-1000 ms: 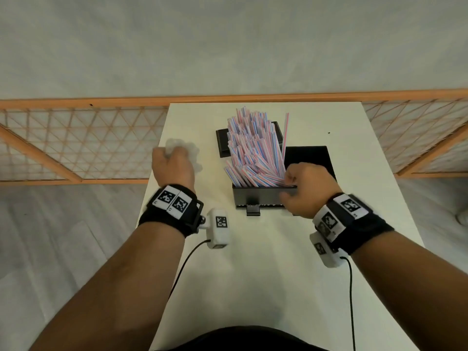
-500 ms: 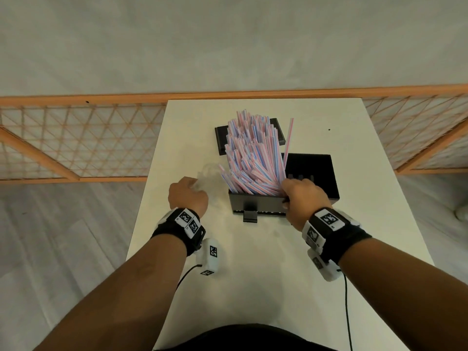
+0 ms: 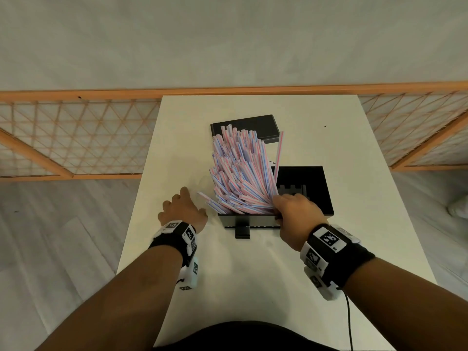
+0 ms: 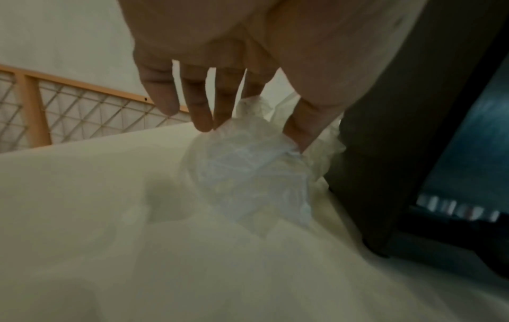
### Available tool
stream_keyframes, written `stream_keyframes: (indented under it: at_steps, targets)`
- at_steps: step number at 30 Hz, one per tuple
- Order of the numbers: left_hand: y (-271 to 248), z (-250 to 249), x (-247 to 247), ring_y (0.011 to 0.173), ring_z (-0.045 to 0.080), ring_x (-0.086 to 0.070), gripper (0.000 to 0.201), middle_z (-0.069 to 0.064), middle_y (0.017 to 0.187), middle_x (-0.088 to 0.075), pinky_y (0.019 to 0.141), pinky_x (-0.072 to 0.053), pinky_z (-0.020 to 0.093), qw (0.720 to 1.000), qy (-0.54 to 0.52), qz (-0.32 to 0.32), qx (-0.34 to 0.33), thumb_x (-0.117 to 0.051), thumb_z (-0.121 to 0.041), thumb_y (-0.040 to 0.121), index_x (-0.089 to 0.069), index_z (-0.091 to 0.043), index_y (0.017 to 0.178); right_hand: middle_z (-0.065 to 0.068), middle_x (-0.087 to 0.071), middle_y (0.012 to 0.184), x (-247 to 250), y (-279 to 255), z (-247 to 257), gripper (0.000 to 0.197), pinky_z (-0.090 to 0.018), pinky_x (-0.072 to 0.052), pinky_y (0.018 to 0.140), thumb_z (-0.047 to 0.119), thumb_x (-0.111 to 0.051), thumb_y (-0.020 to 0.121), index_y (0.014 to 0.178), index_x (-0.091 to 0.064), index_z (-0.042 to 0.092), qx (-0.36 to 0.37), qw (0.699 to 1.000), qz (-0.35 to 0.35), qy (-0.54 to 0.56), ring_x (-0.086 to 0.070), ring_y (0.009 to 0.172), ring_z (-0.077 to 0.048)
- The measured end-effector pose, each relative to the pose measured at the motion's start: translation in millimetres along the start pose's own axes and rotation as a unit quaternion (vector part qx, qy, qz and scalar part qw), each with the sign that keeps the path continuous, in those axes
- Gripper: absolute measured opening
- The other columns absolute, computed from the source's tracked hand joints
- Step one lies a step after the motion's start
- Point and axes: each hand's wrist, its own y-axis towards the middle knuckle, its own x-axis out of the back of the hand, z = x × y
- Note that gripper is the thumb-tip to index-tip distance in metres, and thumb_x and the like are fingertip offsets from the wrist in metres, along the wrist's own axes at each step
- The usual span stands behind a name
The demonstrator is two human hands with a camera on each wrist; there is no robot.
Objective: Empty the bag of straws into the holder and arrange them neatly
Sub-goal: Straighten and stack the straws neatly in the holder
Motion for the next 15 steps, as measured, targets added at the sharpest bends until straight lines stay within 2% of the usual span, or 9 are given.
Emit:
stream_keyframes:
  at_steps: [2,4,7,10,13,15]
  targets:
    - [1.6,-1.5,2.6,0.116,0.038,-0.055,0.071,0.014,0.121,-0.06,0.091,-0.052,0.046,0.999,-0.044,-0.008,-0.011,-0.067,-0.042,0.088,-0.03,-0.013,0.141,0.001,-0.058,0.101,-0.1,0.7,-0.8,0.025,-0.029,-0.031,0.07,0.011,-0.056,0.087,0.089,-0.036,0.026,-0.002,1.0,0.002,0.009,-0.048,0.091,-0.024]
    - [2.1,-1.1,4.4,0.111,0.04,-0.058,0.073,0.016,0.116,-0.061,0.087,-0.055,0.048,0.996,-0.083,-0.012,-0.018,-0.072,-0.039,0.084,-0.031,-0.008,0.136,0.002,-0.056,0.096,-0.6,2.8,-2.0,0.025,-0.028,-0.032,0.068,0.011,-0.057,0.086,0.086,-0.037,0.025,-0.006,1.0,0.001,0.013,-0.044,0.083,-0.021]
    - [0.5,1.4,7.3,0.114,0.041,-0.056,0.073,0.015,0.127,-0.047,0.091,-0.052,0.051,0.996,-0.085,-0.03,-0.02,-0.074,-0.043,0.082,-0.034,-0.009,0.132,0.007,-0.048,0.084,0.8,6.2,-4.5,0.029,-0.025,-0.032,0.06,0.019,-0.064,0.083,0.078,-0.037,0.025,-0.01,0.999,0.021,0.036,-0.048,0.079,-0.02]
    - [0.5,2.3,11.9,0.121,0.04,-0.054,0.082,0.014,0.138,-0.04,0.097,-0.05,0.05,0.996,-0.083,-0.01,-0.026,-0.072,-0.046,0.085,-0.028,-0.01,0.145,0.011,-0.042,0.075,10.8,4.0,-6.5,0.043,-0.023,-0.029,0.053,0.041,-0.073,0.077,0.068,-0.032,0.03,-0.006,0.996,0.022,0.087,-0.047,0.069,-0.016]
    - [0.3,5.0,18.3,0.131,0.04,-0.048,0.093,0.014,0.15,-0.033,0.101,-0.047,0.05,0.997,-0.075,-0.013,-0.008,-0.068,-0.05,0.087,-0.017,-0.011,0.154,0.007,-0.053,0.075,29.4,4.8,-10.3,0.044,-0.026,-0.039,0.056,0.061,-0.072,0.071,0.071,-0.042,0.029,-0.005,0.994,0.006,0.106,-0.053,0.067,-0.014]
    - [-3.6,4.9,23.7,0.133,0.04,-0.044,0.095,0.013,0.151,-0.032,0.103,-0.045,0.051,0.998,-0.049,-0.039,-0.004,-0.067,-0.054,0.086,-0.017,-0.013,0.155,0.005,-0.061,0.078,42.8,12.1,-14.8,0.046,-0.03,-0.05,0.063,0.067,-0.07,0.069,0.078,-0.052,0.025,-0.027,0.99,-0.006,0.136,-0.059,0.071,-0.014]
